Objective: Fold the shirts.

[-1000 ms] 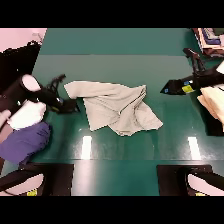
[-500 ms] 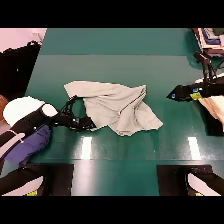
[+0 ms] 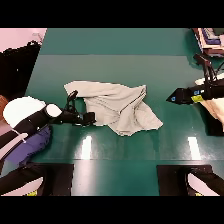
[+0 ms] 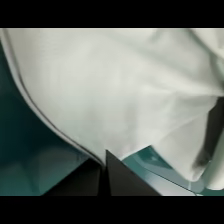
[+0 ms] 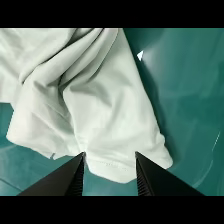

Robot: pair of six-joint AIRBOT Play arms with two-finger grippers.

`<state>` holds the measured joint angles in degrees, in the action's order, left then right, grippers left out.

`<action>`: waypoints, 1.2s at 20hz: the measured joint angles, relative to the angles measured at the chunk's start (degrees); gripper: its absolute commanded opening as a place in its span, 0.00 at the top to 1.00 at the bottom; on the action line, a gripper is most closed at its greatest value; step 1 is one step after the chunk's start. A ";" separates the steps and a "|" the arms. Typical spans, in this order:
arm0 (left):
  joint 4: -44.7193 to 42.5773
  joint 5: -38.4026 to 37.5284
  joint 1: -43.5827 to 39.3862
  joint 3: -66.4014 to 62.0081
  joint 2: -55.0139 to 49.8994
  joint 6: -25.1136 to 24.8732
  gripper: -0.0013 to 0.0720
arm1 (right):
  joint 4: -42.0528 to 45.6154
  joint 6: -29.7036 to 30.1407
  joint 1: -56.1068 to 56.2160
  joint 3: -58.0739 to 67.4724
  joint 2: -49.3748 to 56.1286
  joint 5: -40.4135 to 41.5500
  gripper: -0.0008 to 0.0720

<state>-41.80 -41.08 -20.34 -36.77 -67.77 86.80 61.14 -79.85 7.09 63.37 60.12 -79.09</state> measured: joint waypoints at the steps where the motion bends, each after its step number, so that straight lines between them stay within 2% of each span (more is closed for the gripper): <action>1: -0.07 -0.26 0.74 -1.14 0.00 0.00 0.95 | -0.26 -0.17 0.00 -0.87 -0.39 -0.39 0.50; 4: -1.25 -2.29 1.79 -4.13 0.02 -0.11 0.95 | -3.98 -1.14 0.02 -7.17 -2.89 -0.13 0.48; 5: -1.62 -2.89 1.97 -4.81 0.04 -0.24 0.95 | -6.27 -1.49 0.02 -10.05 -3.96 0.44 0.46; 10: -2.51 -3.98 2.43 -6.38 0.04 -1.05 0.95 | -20.11 -2.27 0.83 -25.92 -8.90 4.48 0.46; 16: -2.73 -4.48 2.45 -6.71 0.04 -1.33 0.95 | -28.41 -6.67 10.05 -37.09 -10.58 17.77 0.46; 24: -2.80 -5.86 2.45 -6.73 0.04 -2.08 0.95 | -33.83 -8.50 22.56 -39.58 -2.60 33.35 0.46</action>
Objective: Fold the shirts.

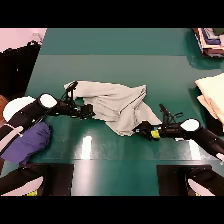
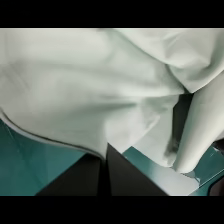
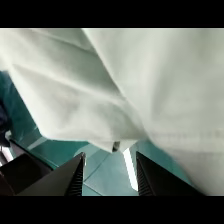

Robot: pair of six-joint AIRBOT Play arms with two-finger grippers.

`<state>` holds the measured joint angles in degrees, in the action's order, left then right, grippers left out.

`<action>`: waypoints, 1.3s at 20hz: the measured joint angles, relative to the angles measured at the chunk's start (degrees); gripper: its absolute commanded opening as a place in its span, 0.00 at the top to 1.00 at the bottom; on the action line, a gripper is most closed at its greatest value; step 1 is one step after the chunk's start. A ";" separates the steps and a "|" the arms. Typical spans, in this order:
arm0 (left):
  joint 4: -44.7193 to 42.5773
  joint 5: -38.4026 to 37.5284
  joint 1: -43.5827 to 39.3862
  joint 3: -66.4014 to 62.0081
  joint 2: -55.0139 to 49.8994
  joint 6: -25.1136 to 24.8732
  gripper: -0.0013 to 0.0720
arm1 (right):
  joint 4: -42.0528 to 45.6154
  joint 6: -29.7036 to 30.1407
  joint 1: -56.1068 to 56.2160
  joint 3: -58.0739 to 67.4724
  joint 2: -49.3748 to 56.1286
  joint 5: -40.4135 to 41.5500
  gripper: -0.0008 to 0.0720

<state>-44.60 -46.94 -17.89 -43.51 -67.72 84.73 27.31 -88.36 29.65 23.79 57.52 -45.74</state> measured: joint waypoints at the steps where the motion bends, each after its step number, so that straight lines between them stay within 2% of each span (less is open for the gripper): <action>1: 0.00 -0.20 0.00 0.00 0.00 -0.22 0.95 | -0.22 -0.02 0.50 -0.09 0.17 1.29 0.46; 10: -0.02 -1.05 0.00 0.00 0.00 -1.05 0.95 | -1.86 -0.63 2.58 -0.15 3.06 5.97 0.46; 13: -0.02 -1.31 0.00 0.00 0.00 -1.14 0.95 | -1.95 -0.63 2.75 -0.15 2.75 8.04 0.54; 18: 0.00 -1.73 0.00 0.00 0.00 -1.20 0.95 | -1.88 -0.63 2.75 -0.15 2.93 11.30 0.57; 19: 0.00 -1.77 0.00 0.00 0.00 -1.20 0.95 | -1.88 -0.63 2.75 -0.15 3.37 11.67 0.64; 20: -0.02 -1.95 0.00 0.00 0.00 -1.20 0.95 | -1.88 -0.63 2.75 -0.15 3.76 11.91 0.76; 22: -0.02 -2.51 0.00 0.00 0.00 -1.68 0.95 | -1.64 -0.63 2.75 -0.13 4.31 12.22 0.81; 23: -0.02 -2.75 0.00 0.00 0.00 -1.92 0.95 | -1.33 -0.63 2.73 -0.11 4.48 12.41 0.96; 26: -0.22 -3.41 0.02 -0.50 0.15 -2.34 0.95 | -0.68 -0.52 1.99 -0.11 4.61 12.39 0.97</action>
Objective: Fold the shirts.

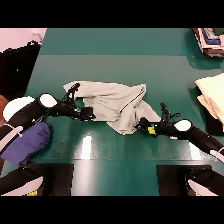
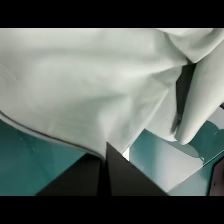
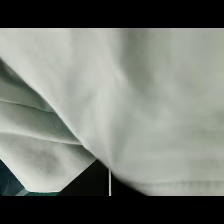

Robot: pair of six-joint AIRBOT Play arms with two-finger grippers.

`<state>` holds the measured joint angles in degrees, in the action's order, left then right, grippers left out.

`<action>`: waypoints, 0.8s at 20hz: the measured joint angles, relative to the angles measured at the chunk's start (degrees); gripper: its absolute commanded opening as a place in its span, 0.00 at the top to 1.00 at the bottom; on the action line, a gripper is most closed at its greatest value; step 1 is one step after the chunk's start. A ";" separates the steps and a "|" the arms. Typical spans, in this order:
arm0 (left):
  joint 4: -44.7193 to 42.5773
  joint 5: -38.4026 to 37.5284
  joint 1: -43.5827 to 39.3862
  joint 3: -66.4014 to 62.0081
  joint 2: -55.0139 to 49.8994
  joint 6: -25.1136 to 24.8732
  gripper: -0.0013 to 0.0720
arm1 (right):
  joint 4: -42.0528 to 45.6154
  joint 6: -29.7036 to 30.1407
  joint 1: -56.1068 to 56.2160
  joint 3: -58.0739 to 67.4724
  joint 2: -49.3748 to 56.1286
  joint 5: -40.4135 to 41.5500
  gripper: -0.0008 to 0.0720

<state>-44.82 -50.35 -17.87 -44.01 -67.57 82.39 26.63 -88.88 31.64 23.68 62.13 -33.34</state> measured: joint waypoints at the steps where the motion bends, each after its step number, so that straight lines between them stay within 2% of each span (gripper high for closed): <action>1: -0.28 -0.26 0.00 -0.57 0.31 -0.07 0.95 | 0.24 0.35 -0.44 -0.02 -0.48 -0.20 0.97; 5: -6.19 -3.61 0.02 -7.19 3.63 -0.13 0.95 | 2.05 2.38 -5.57 1.49 -6.60 -1.66 0.97; 8: -13.03 -8.50 0.04 -16.61 7.21 0.04 0.95 | 8.26 3.10 -13.66 7.32 -12.94 -6.58 0.97; 12: -20.02 -12.79 0.04 -32.35 11.15 0.22 0.95 | 17.38 4.22 -26.88 20.57 -18.93 -14.51 0.97; 16: -23.67 -14.43 0.04 -49.86 13.25 0.72 0.95 | 21.44 8.41 -39.12 37.48 -20.96 -21.86 0.97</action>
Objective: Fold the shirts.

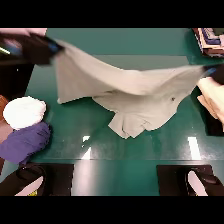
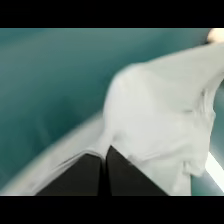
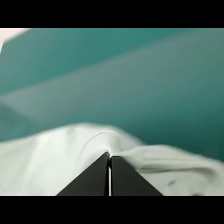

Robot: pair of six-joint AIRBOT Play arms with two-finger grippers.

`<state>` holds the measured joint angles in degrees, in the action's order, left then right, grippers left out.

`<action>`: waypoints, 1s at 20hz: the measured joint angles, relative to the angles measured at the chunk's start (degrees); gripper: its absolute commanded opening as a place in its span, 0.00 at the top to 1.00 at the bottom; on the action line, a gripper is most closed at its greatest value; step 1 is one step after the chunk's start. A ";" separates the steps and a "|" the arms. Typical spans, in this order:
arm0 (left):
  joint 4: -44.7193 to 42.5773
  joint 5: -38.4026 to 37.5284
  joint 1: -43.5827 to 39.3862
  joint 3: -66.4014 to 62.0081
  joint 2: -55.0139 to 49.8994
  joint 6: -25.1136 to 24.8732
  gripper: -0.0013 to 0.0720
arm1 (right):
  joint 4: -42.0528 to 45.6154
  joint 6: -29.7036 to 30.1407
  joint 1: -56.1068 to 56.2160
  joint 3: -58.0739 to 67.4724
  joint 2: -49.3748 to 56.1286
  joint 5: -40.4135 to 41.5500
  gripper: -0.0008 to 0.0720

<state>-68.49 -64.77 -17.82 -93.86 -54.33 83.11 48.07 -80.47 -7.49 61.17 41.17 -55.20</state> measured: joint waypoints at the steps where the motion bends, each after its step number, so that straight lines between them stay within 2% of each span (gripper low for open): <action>1: -0.63 -0.11 0.00 -4.13 0.31 0.22 0.95 | 0.44 0.94 -2.47 4.09 -0.24 -1.36 0.97; 6: -3.63 -2.27 0.00 -22.05 1.33 1.88 0.95 | 2.49 4.50 -12.79 23.41 -0.68 -6.03 0.97; 11: -6.99 1.20 0.00 -28.17 4.83 3.82 0.95 | 2.84 5.75 -19.96 39.12 0.87 -10.27 0.97; 14: -13.22 1.62 0.00 -28.35 6.19 6.49 0.95 | 2.75 5.46 -21.14 50.25 6.08 -14.82 0.97; 17: -21.35 0.13 -0.04 -23.28 6.12 9.75 0.95 | 2.58 3.06 -19.12 59.58 13.97 -18.08 0.97; 20: -26.82 -0.55 -0.04 -15.72 3.39 12.41 0.95 | 2.93 0.39 -13.92 58.62 21.00 -20.17 0.97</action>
<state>-95.31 -65.32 -17.87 -109.58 -50.94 95.53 51.00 -80.07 -21.41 119.79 62.17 -75.37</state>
